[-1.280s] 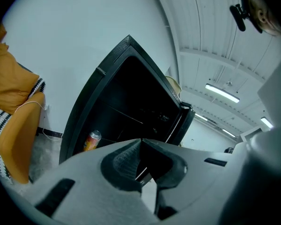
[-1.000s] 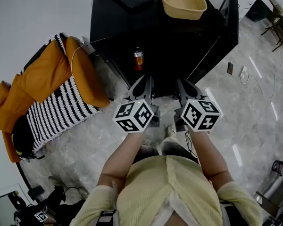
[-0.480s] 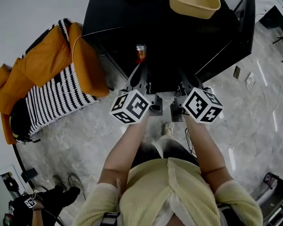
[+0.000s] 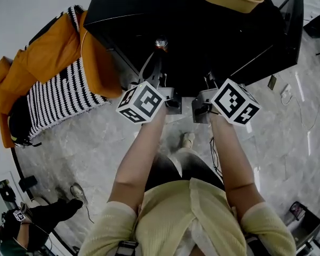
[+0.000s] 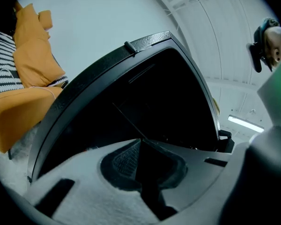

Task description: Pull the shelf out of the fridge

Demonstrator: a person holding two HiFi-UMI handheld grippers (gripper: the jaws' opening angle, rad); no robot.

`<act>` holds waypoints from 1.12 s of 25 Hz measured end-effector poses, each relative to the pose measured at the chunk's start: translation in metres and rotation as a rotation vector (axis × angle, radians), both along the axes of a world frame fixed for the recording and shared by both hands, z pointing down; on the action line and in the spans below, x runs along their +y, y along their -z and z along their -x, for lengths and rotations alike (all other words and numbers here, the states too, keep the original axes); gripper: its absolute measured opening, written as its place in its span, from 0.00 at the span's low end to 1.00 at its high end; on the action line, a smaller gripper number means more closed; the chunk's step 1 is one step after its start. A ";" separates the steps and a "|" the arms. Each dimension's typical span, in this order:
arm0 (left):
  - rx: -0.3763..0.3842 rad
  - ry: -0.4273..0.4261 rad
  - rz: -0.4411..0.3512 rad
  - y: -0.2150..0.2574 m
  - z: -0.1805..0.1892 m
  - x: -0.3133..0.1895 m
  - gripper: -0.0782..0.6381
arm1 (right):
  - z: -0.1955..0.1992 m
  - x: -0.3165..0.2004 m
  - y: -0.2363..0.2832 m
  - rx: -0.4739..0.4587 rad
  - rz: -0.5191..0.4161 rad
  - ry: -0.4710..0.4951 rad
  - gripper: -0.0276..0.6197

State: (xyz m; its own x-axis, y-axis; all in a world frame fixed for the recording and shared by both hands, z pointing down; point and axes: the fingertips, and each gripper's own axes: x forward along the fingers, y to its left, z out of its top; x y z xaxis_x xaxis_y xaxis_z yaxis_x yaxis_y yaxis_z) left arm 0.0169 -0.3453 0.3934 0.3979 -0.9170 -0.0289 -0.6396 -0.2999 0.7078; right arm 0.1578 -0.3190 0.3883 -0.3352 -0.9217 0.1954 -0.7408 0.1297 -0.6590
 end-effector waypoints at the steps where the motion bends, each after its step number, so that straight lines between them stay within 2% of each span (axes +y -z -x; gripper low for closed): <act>1: 0.002 0.004 -0.007 0.001 -0.001 -0.002 0.15 | 0.000 -0.002 -0.002 -0.003 0.003 0.001 0.09; 12: 0.079 0.061 -0.078 0.009 0.002 -0.014 0.15 | 0.007 -0.026 -0.005 -0.057 -0.018 -0.001 0.09; 22: 0.096 0.092 -0.104 0.008 0.008 -0.022 0.15 | 0.005 -0.042 0.001 -0.107 -0.050 -0.046 0.15; 25: 0.108 0.080 -0.128 0.010 0.006 -0.023 0.26 | 0.005 -0.044 0.001 -0.142 -0.059 -0.054 0.18; 28: 0.145 0.076 -0.140 0.012 0.004 -0.027 0.28 | 0.005 -0.049 0.001 -0.182 -0.066 -0.064 0.19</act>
